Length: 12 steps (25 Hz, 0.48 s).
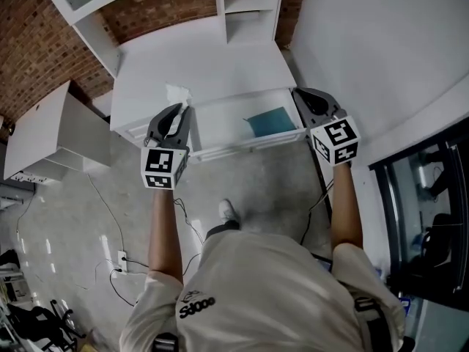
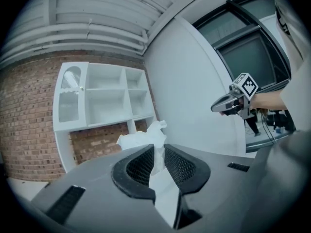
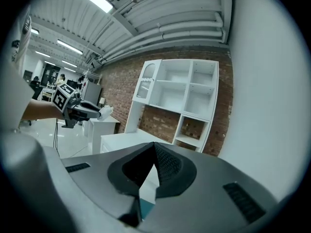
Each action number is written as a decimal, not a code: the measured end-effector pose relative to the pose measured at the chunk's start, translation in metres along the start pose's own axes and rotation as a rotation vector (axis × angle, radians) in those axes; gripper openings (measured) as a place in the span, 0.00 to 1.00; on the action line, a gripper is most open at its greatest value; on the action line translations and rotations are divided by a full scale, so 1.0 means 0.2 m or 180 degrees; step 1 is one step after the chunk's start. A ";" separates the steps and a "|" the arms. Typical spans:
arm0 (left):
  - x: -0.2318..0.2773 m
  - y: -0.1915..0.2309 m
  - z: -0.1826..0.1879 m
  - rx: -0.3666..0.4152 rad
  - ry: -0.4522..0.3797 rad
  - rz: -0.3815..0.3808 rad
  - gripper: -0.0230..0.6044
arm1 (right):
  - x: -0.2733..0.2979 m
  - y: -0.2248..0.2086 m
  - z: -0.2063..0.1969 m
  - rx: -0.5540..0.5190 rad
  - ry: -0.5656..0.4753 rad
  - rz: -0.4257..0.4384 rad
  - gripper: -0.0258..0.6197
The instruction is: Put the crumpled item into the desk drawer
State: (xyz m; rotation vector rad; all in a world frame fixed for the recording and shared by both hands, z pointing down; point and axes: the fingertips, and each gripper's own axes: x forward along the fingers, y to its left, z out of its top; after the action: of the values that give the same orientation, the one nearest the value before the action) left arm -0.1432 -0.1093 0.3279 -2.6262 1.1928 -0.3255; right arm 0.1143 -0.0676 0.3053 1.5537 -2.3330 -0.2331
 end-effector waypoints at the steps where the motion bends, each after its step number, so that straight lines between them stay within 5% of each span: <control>1: 0.03 0.05 -0.01 -0.0012 0.0005 -0.0002 0.15 | 0.04 -0.01 0.02 0.0000 -0.0014 -0.0031 0.03; 12: 0.30 0.39 -0.15 -0.0039 0.0036 -0.0094 0.15 | 0.46 -0.07 0.11 -0.0026 -0.0062 -0.0094 0.03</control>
State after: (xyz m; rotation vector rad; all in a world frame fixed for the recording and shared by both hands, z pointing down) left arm -0.1699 -0.2081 0.3387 -2.6583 1.1644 -0.3401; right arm 0.0859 -0.1583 0.2960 1.5897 -2.3223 -0.2655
